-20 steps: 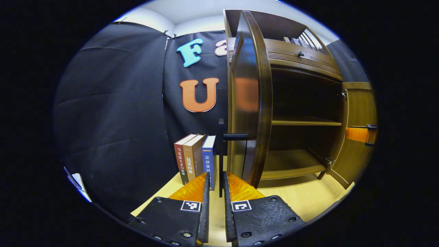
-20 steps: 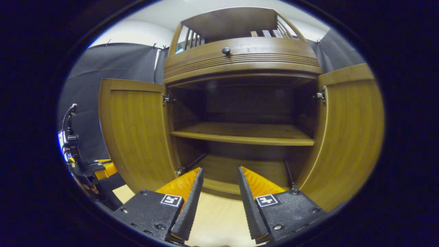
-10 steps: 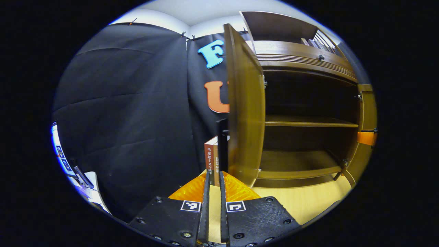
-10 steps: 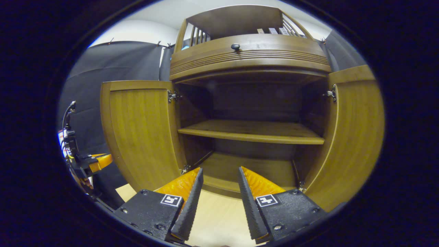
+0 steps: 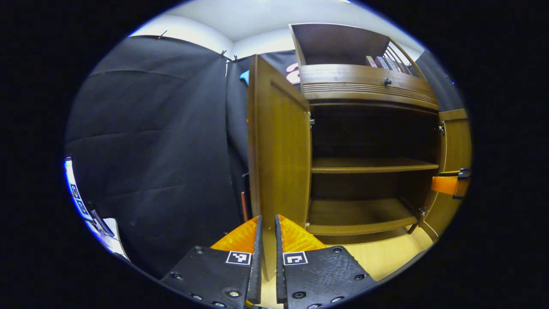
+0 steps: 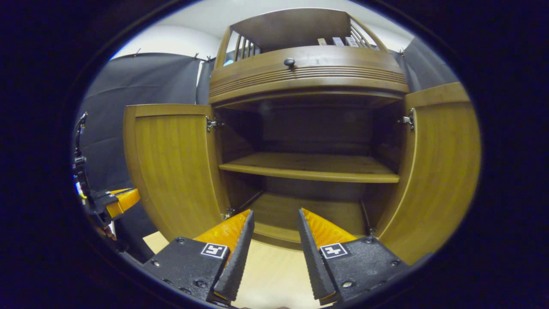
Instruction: Open the right door of the double-door shoe cabinet with the right hand, and open the left door with the left hand.
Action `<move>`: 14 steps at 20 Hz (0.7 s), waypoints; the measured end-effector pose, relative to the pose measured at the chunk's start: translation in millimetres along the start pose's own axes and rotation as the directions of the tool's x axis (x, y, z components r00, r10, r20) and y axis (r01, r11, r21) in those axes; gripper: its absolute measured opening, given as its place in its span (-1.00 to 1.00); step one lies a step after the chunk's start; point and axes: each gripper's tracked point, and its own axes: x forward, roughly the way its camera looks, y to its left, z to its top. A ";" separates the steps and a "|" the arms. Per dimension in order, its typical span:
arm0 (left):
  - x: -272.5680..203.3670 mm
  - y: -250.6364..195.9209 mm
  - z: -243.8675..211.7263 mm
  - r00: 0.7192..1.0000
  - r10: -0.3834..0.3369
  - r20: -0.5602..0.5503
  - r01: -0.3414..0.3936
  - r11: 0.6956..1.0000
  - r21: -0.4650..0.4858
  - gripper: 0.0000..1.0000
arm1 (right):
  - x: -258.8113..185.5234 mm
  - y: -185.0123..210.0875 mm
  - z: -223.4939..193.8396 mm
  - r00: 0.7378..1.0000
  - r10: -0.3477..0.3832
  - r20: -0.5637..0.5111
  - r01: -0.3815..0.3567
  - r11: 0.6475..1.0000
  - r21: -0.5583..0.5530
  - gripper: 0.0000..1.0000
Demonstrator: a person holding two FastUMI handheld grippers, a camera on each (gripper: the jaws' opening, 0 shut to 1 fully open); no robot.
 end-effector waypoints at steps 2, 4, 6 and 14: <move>3.6 -14.8 12.9 1.000 -0.024 0.012 0.024 1.000 -0.014 -0.73 | -4.3 -11.5 8.5 0.999 -0.033 0.023 0.033 0.999 0.002 0.34; 5.8 -31.0 23.4 0.999 -0.047 0.022 0.048 0.998 -0.028 -0.74 | -11.4 -20.6 15.4 0.997 -0.061 0.044 0.061 0.998 0.002 0.34; 10.1 -47.2 34.7 0.997 -0.076 0.032 0.077 0.996 -0.035 -0.75 | -19.2 -30.4 20.6 0.994 -0.093 0.058 0.093 0.996 0.002 0.35; 9.6 -142.0 52.3 0.954 -0.301 0.008 0.301 0.953 -0.045 -0.10 | -53.1 -71.1 39.0 0.971 -0.214 0.106 0.212 0.977 0.031 0.53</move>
